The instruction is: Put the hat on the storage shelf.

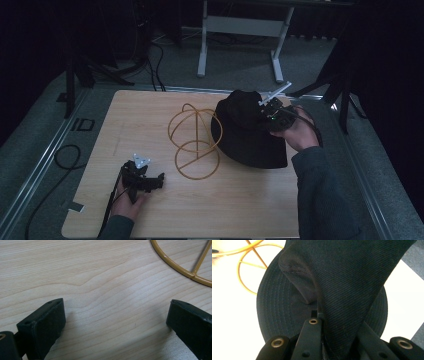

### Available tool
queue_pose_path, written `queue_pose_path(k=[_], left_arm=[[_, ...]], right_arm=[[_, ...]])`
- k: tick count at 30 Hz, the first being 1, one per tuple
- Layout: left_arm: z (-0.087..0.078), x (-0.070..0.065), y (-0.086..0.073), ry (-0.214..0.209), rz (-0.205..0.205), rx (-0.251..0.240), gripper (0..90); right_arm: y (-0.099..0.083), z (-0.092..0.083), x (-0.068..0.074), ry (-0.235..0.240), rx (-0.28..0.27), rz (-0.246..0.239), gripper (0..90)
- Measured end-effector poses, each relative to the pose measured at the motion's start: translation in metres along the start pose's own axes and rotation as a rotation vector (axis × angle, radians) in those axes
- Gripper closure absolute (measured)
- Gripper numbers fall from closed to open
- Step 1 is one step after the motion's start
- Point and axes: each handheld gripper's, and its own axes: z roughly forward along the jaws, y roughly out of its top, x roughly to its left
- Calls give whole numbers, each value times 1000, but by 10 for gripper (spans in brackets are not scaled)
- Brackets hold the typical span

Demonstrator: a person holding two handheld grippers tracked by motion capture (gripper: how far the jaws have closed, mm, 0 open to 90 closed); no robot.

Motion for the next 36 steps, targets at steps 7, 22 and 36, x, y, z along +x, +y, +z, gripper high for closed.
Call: queue_pose_path(k=[7,22,36], left_arm=[[0,0,0,-1,0,2,26],[0,0,0,0,4,2,26],[0,0,0,0,4,2,26]], right_arm=[[2,-9,-2,6,-17,-3,871],[9,-25,-4,-19,-41,-20,870],[8,-41,-10,-31,-62,-17,870]])
